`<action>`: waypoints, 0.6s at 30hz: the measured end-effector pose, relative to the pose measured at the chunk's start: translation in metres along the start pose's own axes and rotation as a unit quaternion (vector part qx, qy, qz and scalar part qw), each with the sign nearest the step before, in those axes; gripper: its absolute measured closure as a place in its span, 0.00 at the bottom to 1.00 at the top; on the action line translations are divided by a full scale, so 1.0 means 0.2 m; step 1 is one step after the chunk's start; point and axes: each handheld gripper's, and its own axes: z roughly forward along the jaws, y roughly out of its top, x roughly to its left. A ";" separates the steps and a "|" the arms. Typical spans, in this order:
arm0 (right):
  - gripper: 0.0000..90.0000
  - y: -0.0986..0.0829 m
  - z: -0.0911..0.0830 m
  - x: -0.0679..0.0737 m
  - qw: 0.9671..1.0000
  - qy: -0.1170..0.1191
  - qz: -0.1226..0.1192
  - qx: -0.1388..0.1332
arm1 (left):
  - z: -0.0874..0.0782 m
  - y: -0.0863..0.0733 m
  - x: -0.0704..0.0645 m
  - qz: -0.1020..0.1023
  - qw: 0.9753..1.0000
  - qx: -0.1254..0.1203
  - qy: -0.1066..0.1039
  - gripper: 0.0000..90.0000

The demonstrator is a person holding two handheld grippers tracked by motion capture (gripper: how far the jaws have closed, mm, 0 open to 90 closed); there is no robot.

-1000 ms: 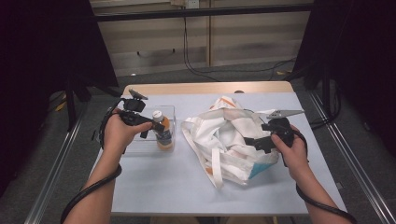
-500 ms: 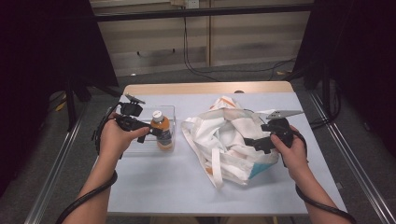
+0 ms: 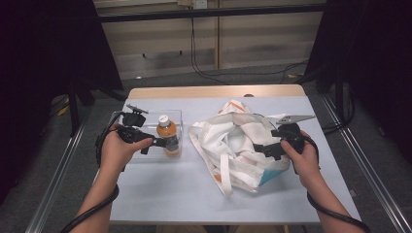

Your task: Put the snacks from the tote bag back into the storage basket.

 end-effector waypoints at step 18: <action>0.03 0.00 0.00 0.00 1.000 0.000 0.000 0.000 | 0.00 -0.08 -0.03 0.007 1.000 -0.013 -0.002 0.16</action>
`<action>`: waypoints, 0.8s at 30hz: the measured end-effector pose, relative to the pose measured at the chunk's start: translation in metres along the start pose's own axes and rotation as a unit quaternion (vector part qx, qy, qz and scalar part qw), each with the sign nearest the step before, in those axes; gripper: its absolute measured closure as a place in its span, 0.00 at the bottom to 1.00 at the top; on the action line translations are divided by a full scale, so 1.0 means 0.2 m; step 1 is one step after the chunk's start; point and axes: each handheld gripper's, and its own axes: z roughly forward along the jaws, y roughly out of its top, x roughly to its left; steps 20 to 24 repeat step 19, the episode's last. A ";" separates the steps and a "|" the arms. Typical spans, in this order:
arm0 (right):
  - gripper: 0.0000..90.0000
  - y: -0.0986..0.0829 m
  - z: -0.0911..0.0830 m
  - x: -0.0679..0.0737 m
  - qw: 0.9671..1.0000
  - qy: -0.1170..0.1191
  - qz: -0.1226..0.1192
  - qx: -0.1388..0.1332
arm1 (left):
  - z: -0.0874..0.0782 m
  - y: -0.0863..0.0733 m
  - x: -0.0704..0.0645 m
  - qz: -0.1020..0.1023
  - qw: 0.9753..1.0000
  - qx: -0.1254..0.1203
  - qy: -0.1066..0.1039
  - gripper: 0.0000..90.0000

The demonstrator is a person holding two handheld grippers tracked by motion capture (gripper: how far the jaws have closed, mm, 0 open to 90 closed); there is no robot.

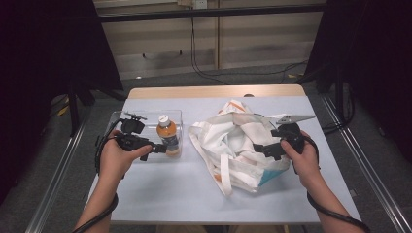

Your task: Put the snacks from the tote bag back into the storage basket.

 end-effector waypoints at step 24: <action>0.03 0.00 0.00 0.00 1.000 -0.001 -0.003 0.000 | 0.05 -0.09 -0.07 0.015 1.000 -0.018 -0.009 0.16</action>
